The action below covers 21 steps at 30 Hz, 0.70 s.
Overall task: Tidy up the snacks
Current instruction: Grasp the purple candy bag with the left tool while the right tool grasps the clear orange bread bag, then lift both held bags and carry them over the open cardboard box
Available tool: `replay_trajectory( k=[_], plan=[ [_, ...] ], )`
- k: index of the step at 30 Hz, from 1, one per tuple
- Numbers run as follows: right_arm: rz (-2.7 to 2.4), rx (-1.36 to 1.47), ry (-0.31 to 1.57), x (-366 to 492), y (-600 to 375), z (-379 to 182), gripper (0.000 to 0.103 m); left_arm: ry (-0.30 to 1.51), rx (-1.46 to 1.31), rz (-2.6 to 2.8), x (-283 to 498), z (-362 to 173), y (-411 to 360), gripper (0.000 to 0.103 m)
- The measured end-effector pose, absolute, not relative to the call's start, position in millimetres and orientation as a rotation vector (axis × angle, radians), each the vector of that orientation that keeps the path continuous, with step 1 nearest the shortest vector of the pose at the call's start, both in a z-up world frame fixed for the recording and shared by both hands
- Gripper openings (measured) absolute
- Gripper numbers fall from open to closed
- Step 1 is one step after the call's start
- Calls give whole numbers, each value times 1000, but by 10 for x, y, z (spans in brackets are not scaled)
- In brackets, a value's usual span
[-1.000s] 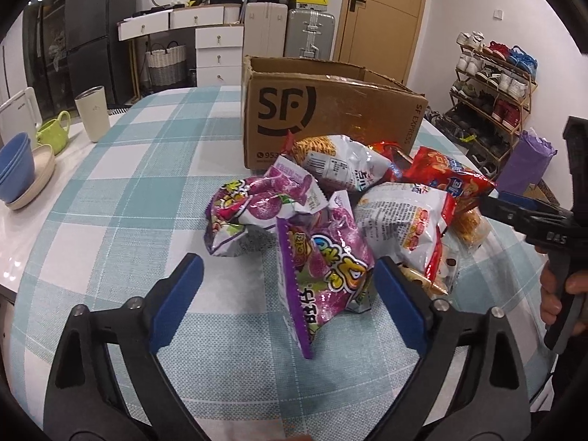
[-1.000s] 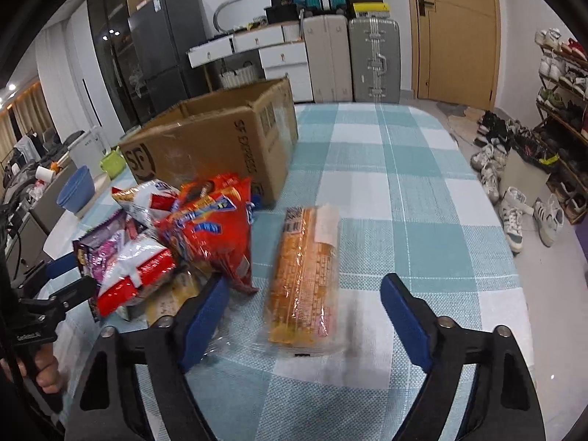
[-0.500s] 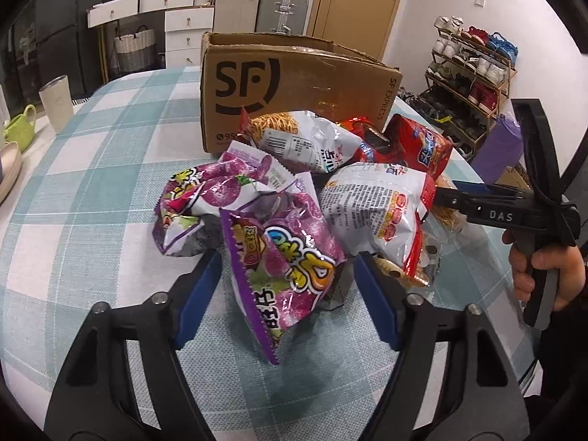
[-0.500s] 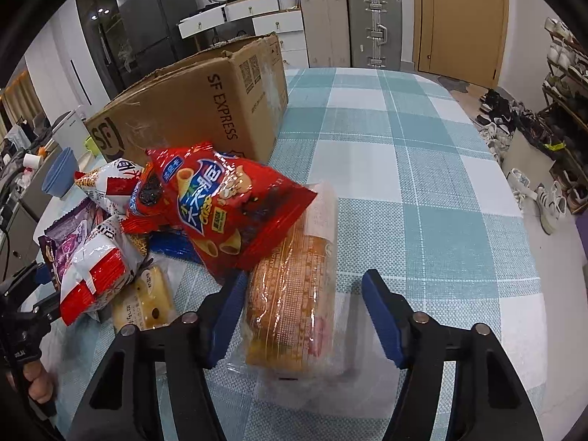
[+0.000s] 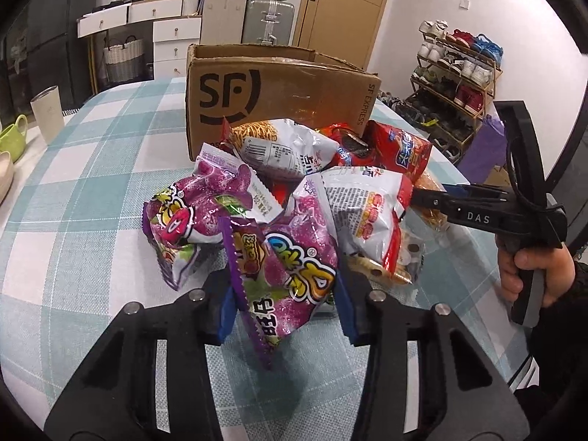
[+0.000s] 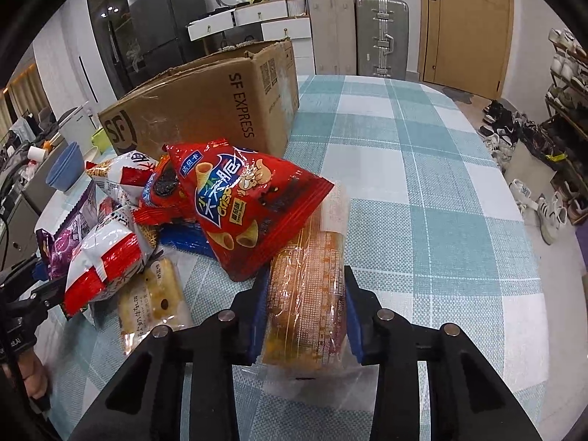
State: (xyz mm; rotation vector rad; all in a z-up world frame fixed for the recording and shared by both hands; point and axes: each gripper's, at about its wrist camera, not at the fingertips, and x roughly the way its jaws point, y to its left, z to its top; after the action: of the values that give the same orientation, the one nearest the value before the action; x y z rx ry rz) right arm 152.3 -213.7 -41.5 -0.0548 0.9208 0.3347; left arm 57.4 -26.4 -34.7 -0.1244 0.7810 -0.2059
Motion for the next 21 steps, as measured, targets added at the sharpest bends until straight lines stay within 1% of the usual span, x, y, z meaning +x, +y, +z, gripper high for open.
replay_trajectory(
  k=[11,21],
  plan=[
    [333,-11,798,1175,-2344,-40,34,705,-146,-216,248,-112,-193,40],
    [383,-21,752,1012,-2247,190,34,664,-152,-188,135,147,-101,40]
  ],
)
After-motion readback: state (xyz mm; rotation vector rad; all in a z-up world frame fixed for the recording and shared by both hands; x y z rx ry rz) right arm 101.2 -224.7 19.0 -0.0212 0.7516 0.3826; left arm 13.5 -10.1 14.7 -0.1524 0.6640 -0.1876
